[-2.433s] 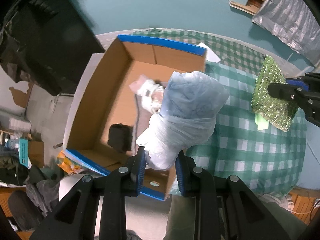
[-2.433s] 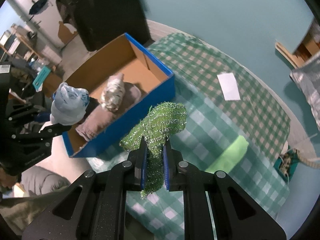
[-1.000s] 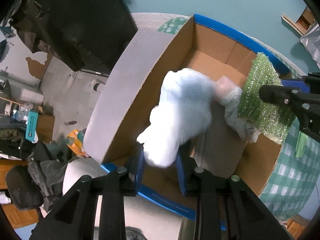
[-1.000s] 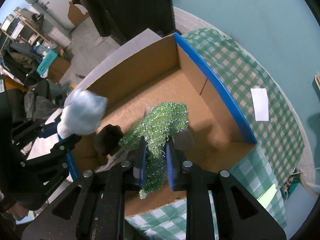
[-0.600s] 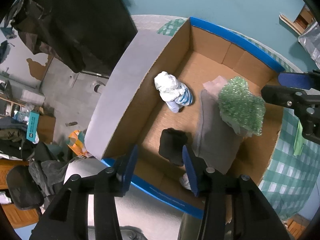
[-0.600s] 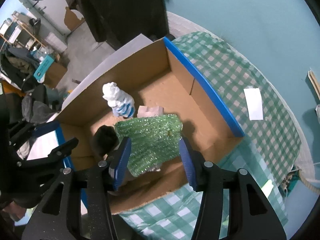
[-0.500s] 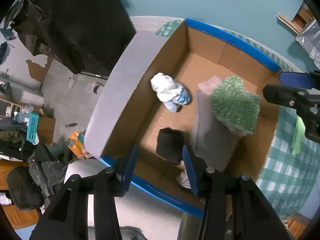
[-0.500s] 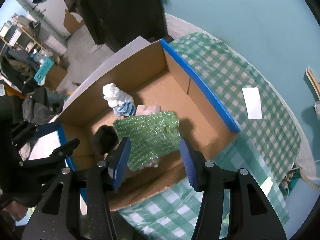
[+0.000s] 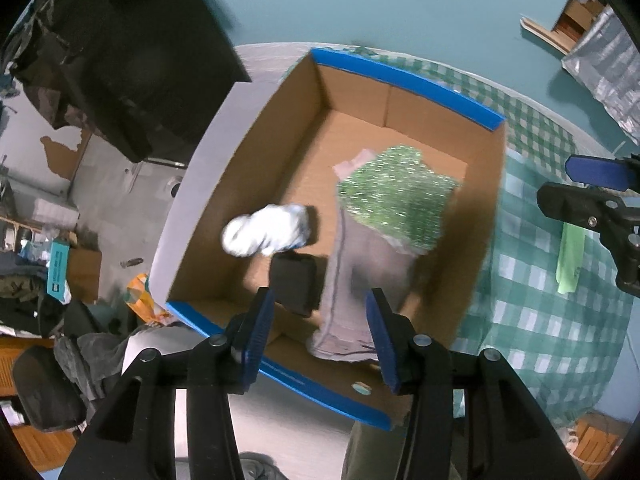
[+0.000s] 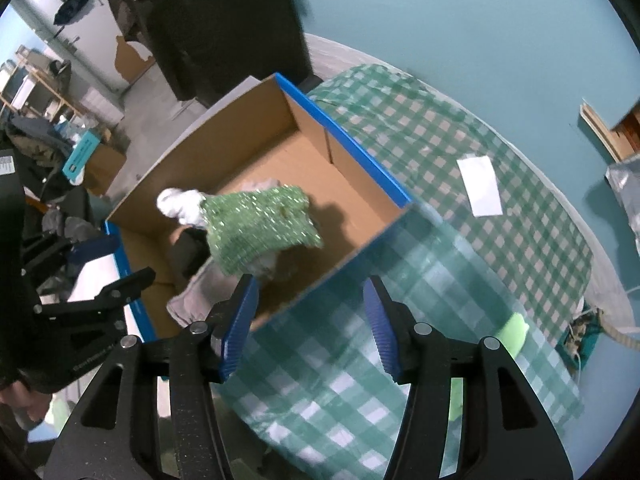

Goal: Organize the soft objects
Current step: 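Move both tools back toward the lime-green foam strip on the tablecloth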

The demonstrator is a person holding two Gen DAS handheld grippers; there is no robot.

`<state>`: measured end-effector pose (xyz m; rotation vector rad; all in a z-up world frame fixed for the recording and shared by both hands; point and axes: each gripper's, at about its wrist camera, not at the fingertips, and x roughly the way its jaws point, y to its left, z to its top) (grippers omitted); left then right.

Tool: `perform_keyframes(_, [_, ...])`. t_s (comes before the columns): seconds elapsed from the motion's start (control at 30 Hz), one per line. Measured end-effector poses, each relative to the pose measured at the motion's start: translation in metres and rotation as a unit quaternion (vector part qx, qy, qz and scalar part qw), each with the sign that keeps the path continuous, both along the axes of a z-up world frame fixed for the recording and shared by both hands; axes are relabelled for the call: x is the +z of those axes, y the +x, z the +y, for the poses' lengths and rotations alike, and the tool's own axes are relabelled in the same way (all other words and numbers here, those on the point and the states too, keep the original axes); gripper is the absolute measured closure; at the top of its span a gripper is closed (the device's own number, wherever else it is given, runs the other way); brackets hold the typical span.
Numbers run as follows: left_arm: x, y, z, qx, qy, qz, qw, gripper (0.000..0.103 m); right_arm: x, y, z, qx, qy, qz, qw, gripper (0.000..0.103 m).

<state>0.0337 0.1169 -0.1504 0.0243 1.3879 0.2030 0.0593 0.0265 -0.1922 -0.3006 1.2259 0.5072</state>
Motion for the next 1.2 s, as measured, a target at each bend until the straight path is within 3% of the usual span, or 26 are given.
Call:
perform_keyframes(0.73, [0.014, 0.01, -0.092, -0.089, 0.006, -0.007, 0.996, 0.049, -0.012, -0.025, -0.127, -0.098, -0.002, 0.017, 0.995, 0.047])
perform_keyframes(1.2, [0.0, 0.016, -0.153, -0.138, 0.019, 0.006, 0.9903, 0.041, -0.026, -0.028, -0.198, -0.146, -0.013, 0.03, 0.989, 0.045])
